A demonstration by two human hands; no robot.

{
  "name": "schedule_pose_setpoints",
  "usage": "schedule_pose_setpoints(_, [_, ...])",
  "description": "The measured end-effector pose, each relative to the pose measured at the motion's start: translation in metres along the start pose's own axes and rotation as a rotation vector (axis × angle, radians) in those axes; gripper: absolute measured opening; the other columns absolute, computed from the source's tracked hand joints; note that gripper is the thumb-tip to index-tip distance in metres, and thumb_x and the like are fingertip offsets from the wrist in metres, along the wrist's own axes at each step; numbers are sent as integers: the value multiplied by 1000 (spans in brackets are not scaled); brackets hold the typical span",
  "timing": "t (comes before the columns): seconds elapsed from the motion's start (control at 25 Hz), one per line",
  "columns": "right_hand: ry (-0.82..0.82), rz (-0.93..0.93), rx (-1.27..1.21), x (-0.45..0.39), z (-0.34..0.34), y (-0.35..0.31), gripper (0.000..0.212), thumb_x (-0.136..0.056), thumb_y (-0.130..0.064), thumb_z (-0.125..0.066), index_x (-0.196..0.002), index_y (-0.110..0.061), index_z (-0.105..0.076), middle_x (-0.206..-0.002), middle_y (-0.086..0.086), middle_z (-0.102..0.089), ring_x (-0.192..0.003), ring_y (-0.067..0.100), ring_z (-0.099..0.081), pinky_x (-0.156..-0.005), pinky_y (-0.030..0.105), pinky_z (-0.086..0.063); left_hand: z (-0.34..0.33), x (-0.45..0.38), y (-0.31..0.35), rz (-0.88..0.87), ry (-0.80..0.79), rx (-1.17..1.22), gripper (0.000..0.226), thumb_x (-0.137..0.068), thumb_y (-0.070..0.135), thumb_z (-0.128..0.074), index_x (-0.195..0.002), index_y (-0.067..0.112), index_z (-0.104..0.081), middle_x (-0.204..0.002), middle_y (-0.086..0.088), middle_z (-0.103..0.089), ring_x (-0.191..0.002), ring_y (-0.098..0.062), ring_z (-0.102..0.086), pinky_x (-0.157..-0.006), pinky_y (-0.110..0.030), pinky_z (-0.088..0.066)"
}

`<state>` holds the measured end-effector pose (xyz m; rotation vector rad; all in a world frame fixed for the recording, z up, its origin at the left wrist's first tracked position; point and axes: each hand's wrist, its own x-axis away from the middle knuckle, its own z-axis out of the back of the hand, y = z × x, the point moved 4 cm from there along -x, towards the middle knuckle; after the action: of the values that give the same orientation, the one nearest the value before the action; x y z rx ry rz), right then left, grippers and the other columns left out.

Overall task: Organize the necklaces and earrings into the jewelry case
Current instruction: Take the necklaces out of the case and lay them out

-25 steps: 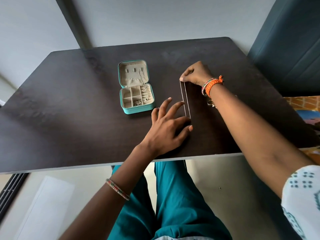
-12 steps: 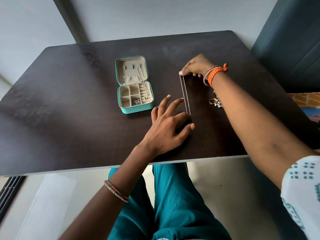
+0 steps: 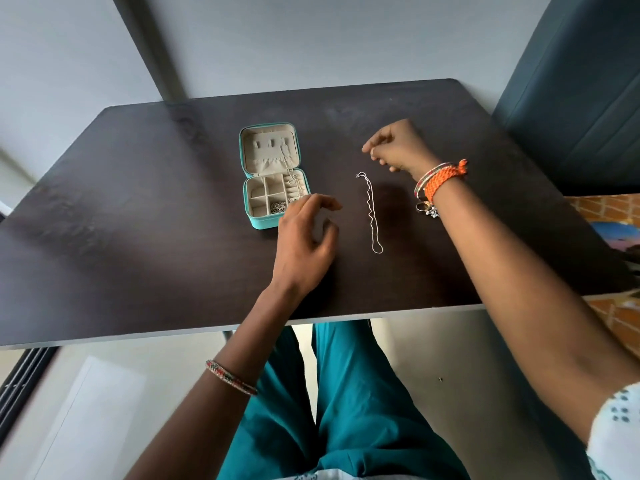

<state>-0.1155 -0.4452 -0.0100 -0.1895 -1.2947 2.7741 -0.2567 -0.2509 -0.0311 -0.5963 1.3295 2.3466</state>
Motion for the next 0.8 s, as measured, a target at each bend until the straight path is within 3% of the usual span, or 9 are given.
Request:
schedule_pose_setpoints(0.12, [-44,100,278,8,-12,-3,29,-84,-2,-54,-87,-20,-77,-77,-2,-69,-66,9,-56,-62,18,-41,-3,0,10,-135,-159,-197,31,-80,28,-47,-104,17,-64,-107,3,-64,-110,-16,-50,-96,-37,-38])
schedule_pose_setpoints(0.24, [94,131,377,17,-13,-4,37,-85,-1,-48,-81,-24,-77,-102,4,-72,-89,25,-65,-76,29,-52,-27,10,19,-269,-373,-396,39,-84,41,-47,-114,22,-64,-130,1,-56,-133,-25,-34,-104,-43,-24])
schedule_pose_setpoints(0.36, [109,180,470,22,-12,-4,46,-82,5,-46,-83,-29,-77,-114,3,-68,-104,28,-61,-85,36,-52,-42,21,15,-241,-453,-424,40,-85,46,-43,-110,24,-65,-142,-3,-44,-141,-29,-19,-107,-50,-17])
schedule_pose_setpoints(0.56, [105,146,487,23,-12,2,42,-81,4,-48,-87,-26,-76,-117,7,-63,-113,31,-53,-93,43,-47,-41,22,13,-199,-440,-357,34,-86,43,-46,-102,23,-67,-135,1,-51,-138,-25,-23,-106,-46,-15])
schedule_pose_setpoints(0.68, [135,119,467,23,-12,7,39,-80,6,-49,-85,-24,-74,-111,9,-62,-108,32,-55,-89,44,-48,-39,21,14,-187,-439,-338,42,-85,48,-37,-103,25,-67,-117,9,-62,-129,-17,-37,-101,-38,-14])
schedule_pose_setpoints(0.8, [126,116,439,21,-12,8,38,-80,6,-51,-85,-25,-73,-109,10,-62,-104,32,-57,-87,45,-50,-37,22,13,-184,-436,-313,36,-87,43,-42,-110,26,-63,-113,9,-65,-127,-15,-39,-104,-40,-13])
